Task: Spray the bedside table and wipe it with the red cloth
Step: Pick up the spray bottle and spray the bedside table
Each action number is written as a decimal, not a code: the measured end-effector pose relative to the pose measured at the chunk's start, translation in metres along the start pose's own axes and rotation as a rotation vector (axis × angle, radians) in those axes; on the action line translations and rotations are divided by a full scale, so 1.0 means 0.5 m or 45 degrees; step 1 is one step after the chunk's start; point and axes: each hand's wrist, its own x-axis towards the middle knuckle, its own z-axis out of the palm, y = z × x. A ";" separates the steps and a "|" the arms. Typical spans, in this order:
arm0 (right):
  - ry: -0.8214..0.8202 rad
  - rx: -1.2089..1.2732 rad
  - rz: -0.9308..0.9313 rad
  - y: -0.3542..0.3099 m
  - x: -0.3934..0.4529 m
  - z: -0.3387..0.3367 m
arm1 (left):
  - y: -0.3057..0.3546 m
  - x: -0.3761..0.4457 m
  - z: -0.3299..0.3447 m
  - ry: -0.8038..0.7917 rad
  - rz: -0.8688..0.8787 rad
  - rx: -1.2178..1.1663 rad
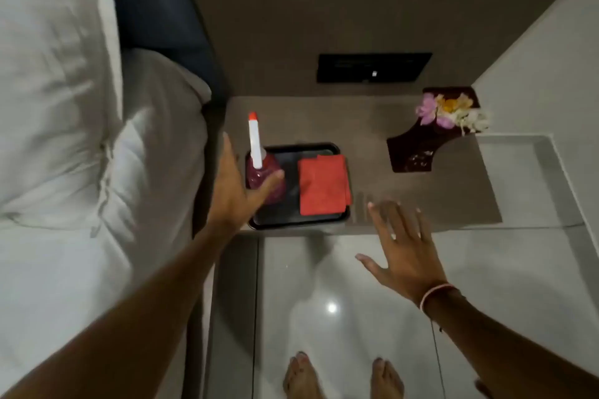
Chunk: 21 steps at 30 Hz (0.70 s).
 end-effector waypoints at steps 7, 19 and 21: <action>0.100 -0.022 0.099 0.064 0.021 0.069 | 0.049 0.095 0.075 0.391 0.293 -0.036; 0.122 0.127 0.377 0.171 -0.106 0.034 | 0.231 -0.135 0.210 -0.104 0.697 0.339; 0.114 0.161 0.385 0.188 -0.128 0.036 | 0.242 -0.155 0.254 -0.208 0.642 0.340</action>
